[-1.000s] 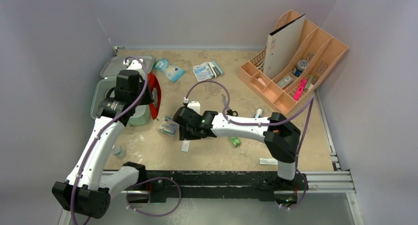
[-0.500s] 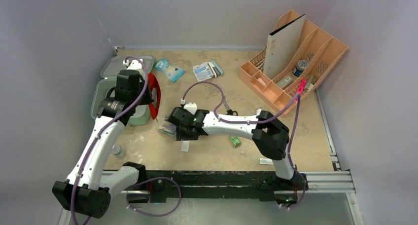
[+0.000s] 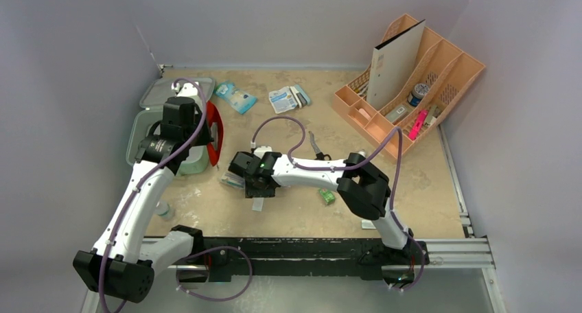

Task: Organize the medicine kit
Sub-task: Pick up the medical item at the center of the board, then place the medical item at the medicine pouch.

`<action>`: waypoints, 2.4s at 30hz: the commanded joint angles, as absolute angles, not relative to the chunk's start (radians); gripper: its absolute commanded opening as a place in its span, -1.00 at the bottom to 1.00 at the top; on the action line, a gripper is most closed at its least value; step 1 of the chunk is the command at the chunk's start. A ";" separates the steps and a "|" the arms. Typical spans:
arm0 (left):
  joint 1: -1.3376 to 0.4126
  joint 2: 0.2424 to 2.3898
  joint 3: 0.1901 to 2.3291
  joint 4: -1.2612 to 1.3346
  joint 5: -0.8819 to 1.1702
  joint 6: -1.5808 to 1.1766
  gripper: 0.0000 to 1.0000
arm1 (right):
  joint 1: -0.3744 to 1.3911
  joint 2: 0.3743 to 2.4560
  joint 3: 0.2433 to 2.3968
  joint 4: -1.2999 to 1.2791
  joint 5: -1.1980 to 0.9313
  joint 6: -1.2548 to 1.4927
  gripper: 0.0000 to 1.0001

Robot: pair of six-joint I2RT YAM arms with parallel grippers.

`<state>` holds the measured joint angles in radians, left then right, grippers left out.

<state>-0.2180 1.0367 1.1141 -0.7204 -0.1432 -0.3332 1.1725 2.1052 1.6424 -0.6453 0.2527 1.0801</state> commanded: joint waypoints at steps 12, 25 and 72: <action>-0.212 1.023 1.121 -0.692 -0.153 -0.347 -1.00 | 1.185 2.194 1.749 -0.766 0.334 1.055 -0.09; -0.212 1.018 1.120 -0.690 -0.134 -0.345 -1.00 | 1.189 2.062 1.546 -0.745 0.298 0.913 -0.51; -0.213 1.077 1.087 -0.589 0.259 -0.354 -1.00 | 1.022 1.682 1.554 -0.080 0.312 0.921 -0.76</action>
